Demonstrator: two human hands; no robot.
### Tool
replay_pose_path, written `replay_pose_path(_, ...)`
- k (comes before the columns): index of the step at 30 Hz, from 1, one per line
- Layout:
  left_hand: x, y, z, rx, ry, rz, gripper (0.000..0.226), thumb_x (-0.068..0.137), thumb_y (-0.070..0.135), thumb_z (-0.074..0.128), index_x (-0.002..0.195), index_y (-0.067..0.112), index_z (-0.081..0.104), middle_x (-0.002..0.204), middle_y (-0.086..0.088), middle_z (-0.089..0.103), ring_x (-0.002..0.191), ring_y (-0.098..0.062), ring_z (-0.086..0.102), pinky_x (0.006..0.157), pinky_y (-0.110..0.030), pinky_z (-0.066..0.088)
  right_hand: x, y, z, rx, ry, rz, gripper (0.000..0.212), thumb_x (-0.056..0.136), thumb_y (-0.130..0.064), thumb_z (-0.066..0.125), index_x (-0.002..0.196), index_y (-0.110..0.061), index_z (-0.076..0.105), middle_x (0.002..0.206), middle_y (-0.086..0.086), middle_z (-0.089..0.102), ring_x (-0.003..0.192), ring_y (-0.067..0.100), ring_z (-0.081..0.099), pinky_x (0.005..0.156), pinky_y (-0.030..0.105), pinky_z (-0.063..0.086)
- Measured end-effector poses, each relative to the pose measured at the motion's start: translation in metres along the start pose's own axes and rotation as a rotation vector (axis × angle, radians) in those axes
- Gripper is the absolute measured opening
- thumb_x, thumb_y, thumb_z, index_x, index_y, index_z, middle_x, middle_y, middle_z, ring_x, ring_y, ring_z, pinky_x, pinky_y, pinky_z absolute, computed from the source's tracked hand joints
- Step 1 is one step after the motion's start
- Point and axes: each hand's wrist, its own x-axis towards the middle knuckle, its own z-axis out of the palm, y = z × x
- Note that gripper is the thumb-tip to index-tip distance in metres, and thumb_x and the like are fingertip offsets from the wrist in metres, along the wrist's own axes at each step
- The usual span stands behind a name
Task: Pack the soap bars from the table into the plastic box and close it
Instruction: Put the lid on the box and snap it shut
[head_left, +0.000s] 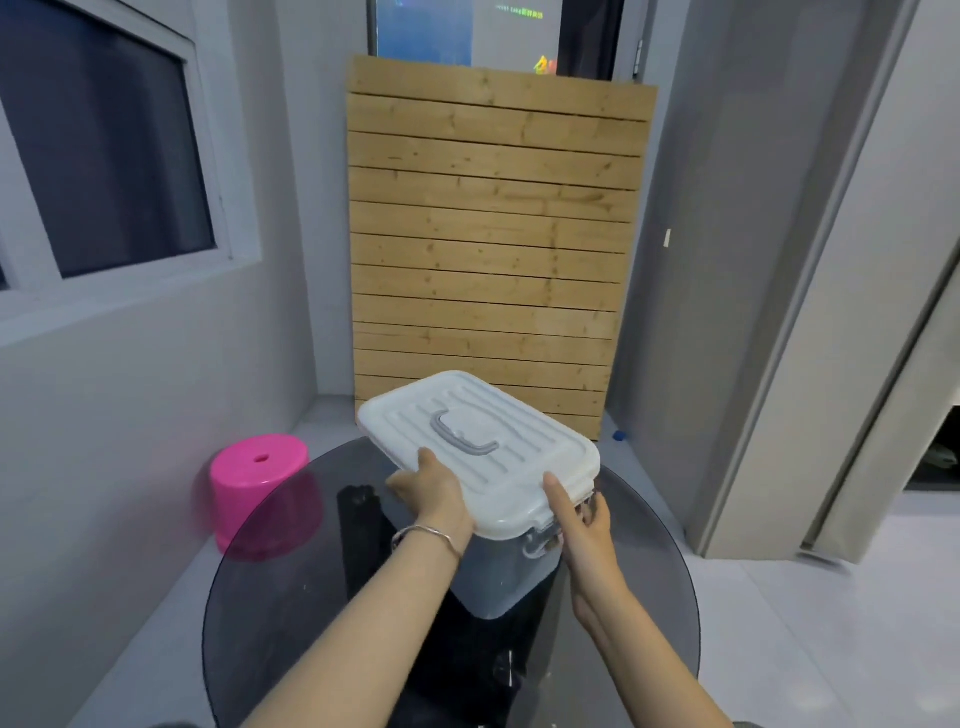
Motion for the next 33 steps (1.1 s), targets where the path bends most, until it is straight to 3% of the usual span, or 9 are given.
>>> replay_pose_path(1, -0.008, -0.005, 0.009, -0.034, 0.034, -0.002, 0.037, 0.090, 0.014, 0.049, 0.120, -0.007, 0.043, 0.126, -0.022, 0.051, 0.110, -0.035, 0.055, 0.086, -0.035, 0.044, 0.000, 0.001, 0.001, 0.039, 0.013, 0.050, 0.097, 0.071, -0.047, 0.075, 0.149, -0.017, 0.025, 0.142, -0.004, 0.048, 0.128, 0.018, 0.050, 0.106, 0.039, 0.042)
replay_pose_path(3, -0.023, -0.015, 0.026, -0.069, 0.080, 0.004, 0.037, 0.092, 0.017, 0.047, 0.121, -0.002, 0.038, 0.130, -0.021, 0.044, 0.116, -0.035, 0.050, 0.090, -0.034, 0.040, -0.001, -0.005, 0.001, 0.186, 0.012, 0.131, 0.070, 0.075, -0.043, 0.073, 0.132, -0.009, 0.051, 0.117, -0.002, 0.067, 0.089, 0.007, 0.068, 0.073, 0.023, 0.055)
replay_pose_path(5, -0.035, -0.024, 0.037, -0.085, 0.092, 0.023, 0.035, 0.093, 0.020, 0.045, 0.122, 0.004, 0.034, 0.132, -0.019, 0.040, 0.114, -0.032, 0.048, 0.090, -0.031, 0.036, 0.001, -0.011, 0.000, 0.316, 0.080, 0.132, 0.044, 0.079, -0.035, 0.073, 0.114, -0.011, 0.062, 0.087, 0.000, 0.069, 0.051, 0.002, 0.062, 0.045, 0.016, 0.047)
replay_pose_path(10, -0.018, -0.028, 0.038, -0.027, 0.065, -0.047, 0.051, 0.087, 0.025, 0.050, 0.129, 0.009, 0.027, 0.135, -0.015, 0.038, 0.101, -0.026, 0.047, 0.083, -0.032, 0.037, 0.006, -0.015, 0.010, 0.281, 0.341, -0.119, 0.054, 0.080, -0.006, 0.070, 0.128, -0.010, 0.044, 0.129, 0.006, 0.056, 0.111, 0.021, 0.059, 0.093, 0.034, 0.048)
replay_pose_path(16, 0.063, 0.008, 0.008, 0.234, -0.094, -0.031, 0.087, 0.075, 0.032, 0.070, 0.141, 0.003, 0.021, 0.140, -0.015, 0.041, 0.123, -0.031, 0.046, 0.100, -0.038, 0.037, 0.016, -0.016, 0.024, 0.053, 0.329, -0.178, 0.047, 0.087, -0.009, 0.057, 0.132, -0.013, 0.046, 0.124, 0.005, 0.061, 0.110, 0.024, 0.058, 0.097, 0.040, 0.048)
replay_pose_path(18, 0.089, 0.018, 0.001, 0.334, -0.219, -0.006, 0.080, 0.071, 0.033, 0.073, 0.135, 0.005, 0.035, 0.132, -0.014, 0.052, 0.114, -0.030, 0.053, 0.096, -0.044, 0.046, 0.017, -0.015, 0.023, -0.002, 0.331, -0.205, 0.048, 0.089, -0.011, 0.055, 0.135, -0.014, 0.043, 0.128, 0.004, 0.058, 0.113, 0.023, 0.056, 0.100, 0.040, 0.046)
replay_pose_path(21, 0.110, 0.030, -0.006, 0.421, -0.410, -0.020, 0.059, 0.073, 0.041, 0.068, 0.122, 0.012, 0.053, 0.103, -0.007, 0.064, 0.088, -0.023, 0.058, 0.067, -0.035, 0.048, 0.022, -0.013, 0.020, -0.119, 0.322, -0.228, 0.056, 0.091, -0.016, 0.052, 0.144, -0.013, 0.031, 0.139, 0.004, 0.050, 0.124, 0.024, 0.049, 0.106, 0.042, 0.040)
replay_pose_path(26, 0.124, 0.031, -0.013, 0.528, -0.547, -0.060, 0.066, 0.073, 0.057, 0.059, 0.127, 0.020, 0.048, 0.121, -0.005, 0.057, 0.110, -0.025, 0.051, 0.095, -0.039, 0.041, 0.033, -0.025, 0.011, -0.248, 0.266, -0.214, 0.058, 0.092, -0.017, 0.048, 0.146, -0.014, 0.026, 0.131, 0.001, 0.051, 0.109, 0.020, 0.051, 0.087, 0.031, 0.041)
replay_pose_path(33, 0.103, 0.036, -0.027, 0.505, -0.547, -0.045, 0.051, 0.082, 0.050, 0.052, 0.122, 0.019, 0.053, 0.099, -0.002, 0.065, 0.090, -0.022, 0.059, 0.072, -0.035, 0.046, 0.058, -0.041, 0.004, -0.642, 0.196, -0.132, 0.055, 0.095, -0.021, 0.033, 0.147, -0.009, 0.023, 0.134, 0.014, 0.053, 0.112, 0.032, 0.054, 0.081, 0.032, 0.043)
